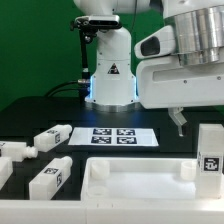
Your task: Assemble desk
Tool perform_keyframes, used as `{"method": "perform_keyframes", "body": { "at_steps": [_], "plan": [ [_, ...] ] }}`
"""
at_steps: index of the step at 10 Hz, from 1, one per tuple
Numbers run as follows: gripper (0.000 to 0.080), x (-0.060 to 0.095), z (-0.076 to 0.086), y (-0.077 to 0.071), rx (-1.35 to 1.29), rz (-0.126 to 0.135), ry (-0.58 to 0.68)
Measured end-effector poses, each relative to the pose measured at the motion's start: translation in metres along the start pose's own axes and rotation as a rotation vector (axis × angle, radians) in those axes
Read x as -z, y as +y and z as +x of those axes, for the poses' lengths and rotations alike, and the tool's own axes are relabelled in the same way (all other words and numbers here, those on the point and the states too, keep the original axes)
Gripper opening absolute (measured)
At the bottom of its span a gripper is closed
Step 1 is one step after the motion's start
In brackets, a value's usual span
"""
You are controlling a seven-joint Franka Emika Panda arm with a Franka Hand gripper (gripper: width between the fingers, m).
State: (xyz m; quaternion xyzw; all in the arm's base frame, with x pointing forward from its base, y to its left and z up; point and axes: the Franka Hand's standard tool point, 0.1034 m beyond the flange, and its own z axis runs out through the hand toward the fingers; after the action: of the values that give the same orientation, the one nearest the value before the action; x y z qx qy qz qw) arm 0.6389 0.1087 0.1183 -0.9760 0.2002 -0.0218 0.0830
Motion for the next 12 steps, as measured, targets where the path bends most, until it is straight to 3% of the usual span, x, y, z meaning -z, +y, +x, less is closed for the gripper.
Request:
{"method": "perform_keyframes", "body": {
  "at_steps": [1, 2, 3, 4, 5, 7, 8, 10, 12],
  "plan": [
    [0.0649, -0.001, 0.004, -0.001, 0.157, -0.027, 0.001],
    [0.0563, -0.001, 0.005, -0.002, 0.138, -0.020, 0.004],
    [0.0420, -0.001, 0.004, -0.002, 0.111, -0.020, 0.004],
    [0.0420, -0.001, 0.004, -0.002, 0.079, -0.020, 0.004],
    [0.0289, -0.001, 0.005, -0.001, 0.023, -0.021, 0.005],
    [0.0289, 0.001, 0.004, 0.000, -0.223, -0.019, 0.017],
    [0.0289, 0.001, 0.001, 0.002, -0.365, -0.007, 0.038],
    [0.0289, -0.001, -0.005, 0.002, -0.806, 0.052, 0.022],
    [0.0289, -0.001, -0.005, 0.000, -0.915, 0.060, 0.010]
  ]
}}
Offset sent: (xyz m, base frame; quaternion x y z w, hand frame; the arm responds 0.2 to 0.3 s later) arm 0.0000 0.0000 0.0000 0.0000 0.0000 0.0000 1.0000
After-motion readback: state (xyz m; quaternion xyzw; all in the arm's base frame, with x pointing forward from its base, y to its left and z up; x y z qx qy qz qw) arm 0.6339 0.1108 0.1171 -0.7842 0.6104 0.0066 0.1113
